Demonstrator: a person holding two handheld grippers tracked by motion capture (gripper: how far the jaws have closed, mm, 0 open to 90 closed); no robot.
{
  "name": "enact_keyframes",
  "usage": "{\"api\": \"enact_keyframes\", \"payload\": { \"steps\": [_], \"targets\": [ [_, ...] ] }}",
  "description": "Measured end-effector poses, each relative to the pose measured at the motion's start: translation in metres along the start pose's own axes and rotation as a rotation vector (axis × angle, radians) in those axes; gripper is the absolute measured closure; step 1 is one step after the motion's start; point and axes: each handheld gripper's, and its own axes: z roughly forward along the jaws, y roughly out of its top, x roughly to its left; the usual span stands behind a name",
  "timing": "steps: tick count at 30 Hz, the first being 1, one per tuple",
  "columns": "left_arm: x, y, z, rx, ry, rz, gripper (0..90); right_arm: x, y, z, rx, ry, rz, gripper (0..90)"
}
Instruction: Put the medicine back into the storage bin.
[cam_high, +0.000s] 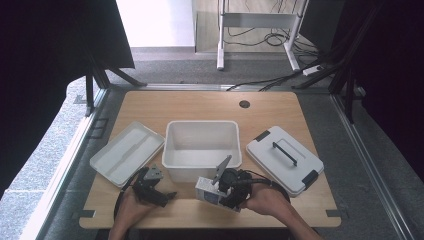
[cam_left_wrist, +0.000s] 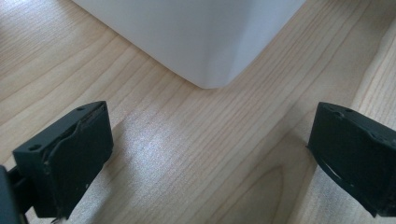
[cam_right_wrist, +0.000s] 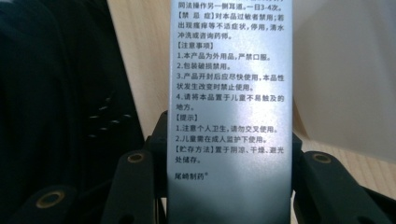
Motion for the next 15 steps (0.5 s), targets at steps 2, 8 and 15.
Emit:
{"api": "enact_keyframes", "payload": {
  "steps": [2,8,15],
  "targets": [
    [0.000,0.000,0.000,0.000,0.000,0.000,0.0,0.000,0.001,-0.003,0.001,0.003,-0.003,55.9],
    [0.000,0.000,0.000,0.000,0.001,-0.001,0.0,-0.002,0.015,-0.028,0.003,0.020,-0.021,56.0],
    [0.000,0.000,0.000,0.000,0.001,-0.004,0.0,-0.008,0.030,-0.054,-0.016,0.015,-0.023,56.1]
  ]
}}
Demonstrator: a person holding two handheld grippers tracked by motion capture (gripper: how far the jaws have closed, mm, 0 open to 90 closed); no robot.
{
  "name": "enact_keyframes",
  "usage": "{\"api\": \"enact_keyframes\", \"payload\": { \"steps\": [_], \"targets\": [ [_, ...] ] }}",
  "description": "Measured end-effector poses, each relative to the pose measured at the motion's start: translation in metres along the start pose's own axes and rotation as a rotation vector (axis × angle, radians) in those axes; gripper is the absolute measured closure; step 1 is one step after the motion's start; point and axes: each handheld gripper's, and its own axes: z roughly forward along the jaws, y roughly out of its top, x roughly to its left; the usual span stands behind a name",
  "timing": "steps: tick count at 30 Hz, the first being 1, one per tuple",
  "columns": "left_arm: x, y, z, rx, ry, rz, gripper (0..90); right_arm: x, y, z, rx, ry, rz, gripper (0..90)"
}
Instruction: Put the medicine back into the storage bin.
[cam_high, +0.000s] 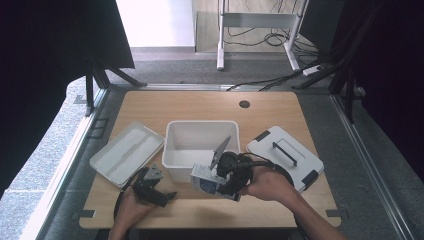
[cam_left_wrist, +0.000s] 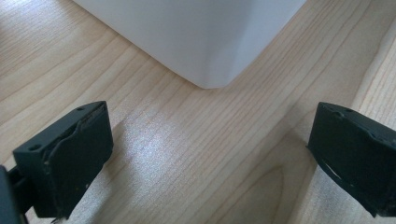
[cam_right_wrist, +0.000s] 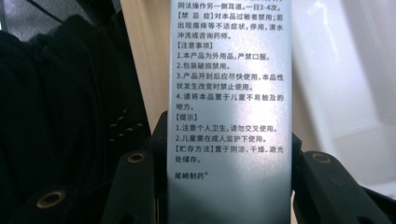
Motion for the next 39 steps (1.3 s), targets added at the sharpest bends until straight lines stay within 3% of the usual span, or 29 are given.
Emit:
{"api": "enact_keyframes", "payload": {
  "steps": [10,13,18,22,27,28,29,30,33,34,35,39],
  "targets": [
    [0.000,0.000,0.000,-0.003,0.002,-0.004,0.0,-0.019,0.018,-0.034,-0.062,-0.042,0.031,56.1],
    [0.000,0.000,0.000,-0.003,0.003,-0.004,0.0,-0.035,0.026,-0.044,-0.079,-0.090,0.057,56.1],
    [0.000,0.000,0.000,-0.004,0.002,-0.005,0.0,-0.055,0.036,-0.044,-0.087,-0.144,0.095,56.1],
    [0.000,0.000,0.000,-0.002,0.002,-0.003,0.0,-0.067,0.041,-0.037,-0.086,-0.178,0.117,56.1],
    [0.000,0.000,0.000,0.000,0.001,-0.002,0.0,-0.089,0.045,-0.008,-0.071,-0.212,0.154,56.1],
    [0.000,0.000,0.000,0.000,0.001,-0.002,0.0,-0.089,0.045,-0.008,-0.071,-0.212,0.154,56.1],
    [0.000,0.000,0.000,-0.003,0.003,-0.005,0.0,-0.095,0.044,0.006,-0.062,-0.216,0.167,56.1],
    [0.000,0.000,0.000,-0.003,0.003,-0.005,0.0,-0.095,0.044,0.006,-0.062,-0.216,0.167,56.1],
    [-0.001,0.000,0.000,-0.003,0.003,-0.005,0.0,-0.103,0.041,0.029,-0.048,-0.206,0.183,56.2],
    [-0.001,0.000,0.000,-0.003,0.003,-0.005,0.0,-0.103,0.041,0.029,-0.048,-0.206,0.183,56.2],
    [0.000,0.000,0.000,0.001,0.004,-0.001,0.0,-0.107,0.038,0.042,-0.042,-0.196,0.189,56.1],
    [0.000,0.000,0.000,-0.002,0.003,-0.003,0.0,-0.110,0.035,0.056,-0.030,-0.193,0.202,56.1]
  ]
}}
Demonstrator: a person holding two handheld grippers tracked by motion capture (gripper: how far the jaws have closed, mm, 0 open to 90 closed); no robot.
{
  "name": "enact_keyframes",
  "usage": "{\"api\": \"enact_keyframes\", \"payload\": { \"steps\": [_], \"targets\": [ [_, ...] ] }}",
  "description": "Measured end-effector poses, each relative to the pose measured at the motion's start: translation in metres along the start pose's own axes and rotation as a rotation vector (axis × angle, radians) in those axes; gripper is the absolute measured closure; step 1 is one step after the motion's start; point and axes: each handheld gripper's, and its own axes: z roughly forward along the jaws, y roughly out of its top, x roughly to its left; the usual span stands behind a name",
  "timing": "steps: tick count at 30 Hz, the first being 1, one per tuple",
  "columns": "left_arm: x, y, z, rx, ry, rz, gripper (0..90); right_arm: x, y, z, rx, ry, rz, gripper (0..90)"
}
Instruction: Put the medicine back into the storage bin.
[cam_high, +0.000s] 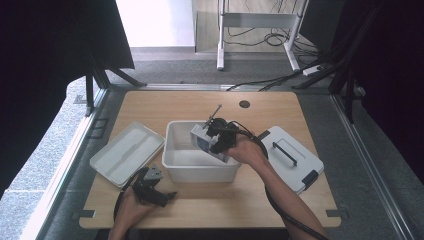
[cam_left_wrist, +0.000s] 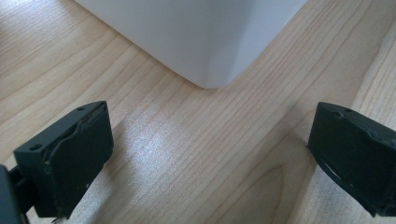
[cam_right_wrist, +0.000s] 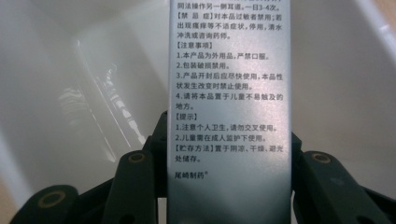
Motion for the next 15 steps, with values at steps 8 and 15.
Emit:
{"api": "enact_keyframes", "payload": {
  "steps": [8,15],
  "targets": [
    [0.000,0.000,0.000,-0.001,0.001,-0.001,0.1,0.003,-0.004,0.022,0.064,0.009,-0.002,54.8],
    [-0.001,0.000,0.000,-0.001,0.003,-0.002,0.4,0.002,-0.001,0.019,0.060,0.011,0.014,43.8]
  ]
}}
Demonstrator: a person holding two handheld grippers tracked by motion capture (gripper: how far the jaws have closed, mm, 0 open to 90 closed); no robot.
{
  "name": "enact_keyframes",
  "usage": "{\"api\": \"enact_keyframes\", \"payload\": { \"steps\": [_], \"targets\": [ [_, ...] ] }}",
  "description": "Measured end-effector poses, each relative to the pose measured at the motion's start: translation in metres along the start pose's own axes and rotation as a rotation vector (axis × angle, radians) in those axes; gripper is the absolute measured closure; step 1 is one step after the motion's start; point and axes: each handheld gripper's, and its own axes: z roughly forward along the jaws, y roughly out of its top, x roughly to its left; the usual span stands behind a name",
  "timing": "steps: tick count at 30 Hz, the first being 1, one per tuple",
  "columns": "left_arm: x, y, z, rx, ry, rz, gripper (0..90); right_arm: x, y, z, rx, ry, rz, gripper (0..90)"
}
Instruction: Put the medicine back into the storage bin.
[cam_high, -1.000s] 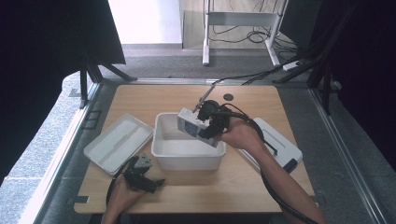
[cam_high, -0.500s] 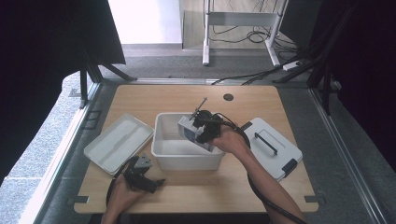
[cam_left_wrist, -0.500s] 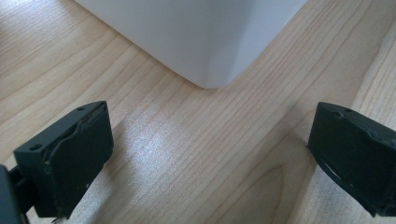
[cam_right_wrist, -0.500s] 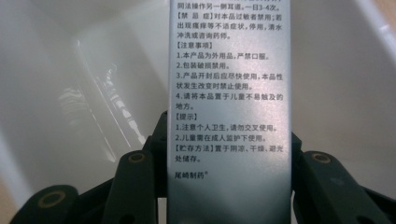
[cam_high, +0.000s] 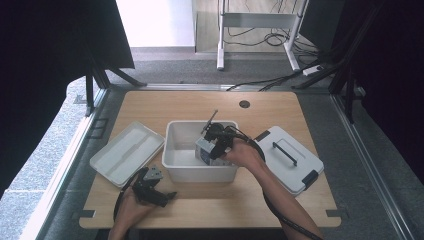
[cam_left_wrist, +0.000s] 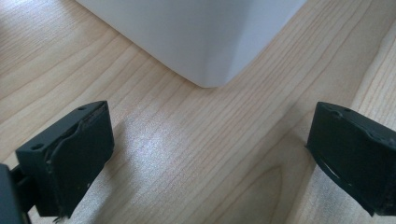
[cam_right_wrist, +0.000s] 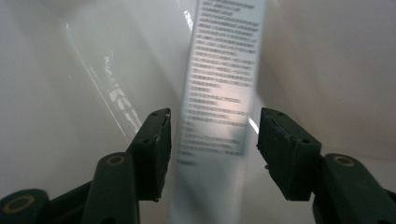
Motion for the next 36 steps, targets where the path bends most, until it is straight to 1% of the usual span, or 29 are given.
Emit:
{"api": "enact_keyframes", "payload": {
  "steps": [2,3,4,6,7,8,9,10,11,12,13,14,15,16,19,20,21,22,25,27,28,29,30,31,32,33,36],
  "targets": [
    [0.000,0.000,0.000,0.000,0.001,-0.001,0.4,0.000,0.000,-0.002,-0.006,0.002,0.004,42.4],
    [0.000,0.000,0.000,0.000,0.001,-0.002,0.5,-0.001,-0.001,-0.006,-0.027,0.010,0.007,39.7],
    [0.000,0.000,0.000,0.000,0.001,-0.002,0.4,-0.001,-0.001,-0.006,-0.027,0.010,0.007,39.7],
    [0.000,0.000,0.000,-0.001,0.002,-0.003,0.4,-0.002,-0.003,-0.012,-0.061,0.023,0.010,36.3],
    [0.000,0.000,0.000,0.001,0.004,-0.005,0.3,-0.003,-0.005,-0.019,-0.093,0.024,0.010,32.8],
    [0.000,0.000,0.000,0.001,0.004,-0.005,0.0,-0.003,-0.005,-0.019,-0.093,0.024,0.010,32.8],
    [-0.001,0.000,0.000,0.003,0.006,-0.007,0.0,-0.002,-0.007,-0.027,-0.124,0.020,0.004,25.1],
    [-0.001,0.000,0.000,0.003,0.006,-0.007,0.0,-0.002,-0.007,-0.027,-0.124,0.020,0.004,25.1],
    [-0.001,0.000,0.000,0.003,0.008,-0.008,0.0,-0.002,-0.009,-0.031,-0.141,0.015,0.003,21.1],
    [-0.001,0.000,0.000,0.003,0.009,-0.009,0.0,-0.001,-0.013,-0.037,-0.169,0.014,0.005,15.1],
    [-0.001,0.000,0.000,0.003,0.011,-0.011,0.0,-0.001,-0.015,-0.040,-0.184,0.011,0.007,12.6],
    [-0.001,0.000,0.000,0.003,0.011,-0.011,0.0,-0.001,-0.015,-0.040,-0.184,0.011,0.007,12.6],
    [-0.001,0.000,0.000,0.003,0.013,-0.011,0.0,-0.001,-0.021,-0.046,-0.213,0.008,0.006,12.5],
    [-0.001,0.000,0.000,0.003,0.014,-0.012,0.0,0.000,-0.024,-0.049,-0.221,0.003,0.009,11.0],
    [-0.002,-0.001,0.000,0.004,0.016,-0.015,0.0,0.001,-0.035,-0.055,-0.252,0.010,0.014,2.1],
    [-0.002,-0.001,0.000,0.004,0.016,-0.015,0.0,0.001,-0.035,-0.055,-0.252,0.010,0.014,2.1],
    [-0.002,-0.001,0.000,0.004,0.017,-0.017,0.0,0.001,-0.039,-0.057,-0.267,0.016,0.016,1.4],
    [-0.002,-0.001,-0.001,0.004,0.018,-0.017,0.0,0.003,-0.047,-0.062,-0.297,0.011,0.021,0.0],
    [-0.002,-0.001,-0.001,0.005,0.016,-0.017,0.0,0.006,-0.060,-0.070,-0.330,-0.006,0.025,0.0],
    [-0.002,-0.001,-0.001,0.004,0.015,-0.018,0.0,0.007,-0.069,-0.075,-0.357,0.001,0.034,0.0],
    [-0.002,-0.001,-0.001,0.004,0.015,-0.018,0.0,0.007,-0.069,-0.075,-0.357,0.001,0.034,0.0],
    [-0.002,-0.001,-0.001,0.004,0.015,-0.018,0.0,0.008,-0.079,-0.079,-0.377,-0.002,0.042,0.0],
    [-0.002,-0.001,-0.001,0.004,0.015,-0.018,0.0,0.008,-0.079,-0.079,-0.377,-0.002,0.042,0.0],
    [-0.002,-0.001,-0.001,0.002,0.014,-0.019,0.0,0.009,-0.089,-0.079,-0.395,-0.010,0.050,0.0],
    [-0.002,-0.001,-0.001,0.002,0.014,-0.019,0.0,0.009,-0.089,-0.079,-0.395,-0.010,0.050,0.0],
    [-0.001,-0.001,-0.001,0.002,0.014,-0.019,0.0,0.011,-0.099,-0.078,-0.400,-0.015,0.054,0.0],
    [-0.001,-0.001,-0.001,0.002,0.013,-0.019,0.0,0.012,-0.113,-0.072,-0.419,-0.024,0.061,0.0]
  ]
}}
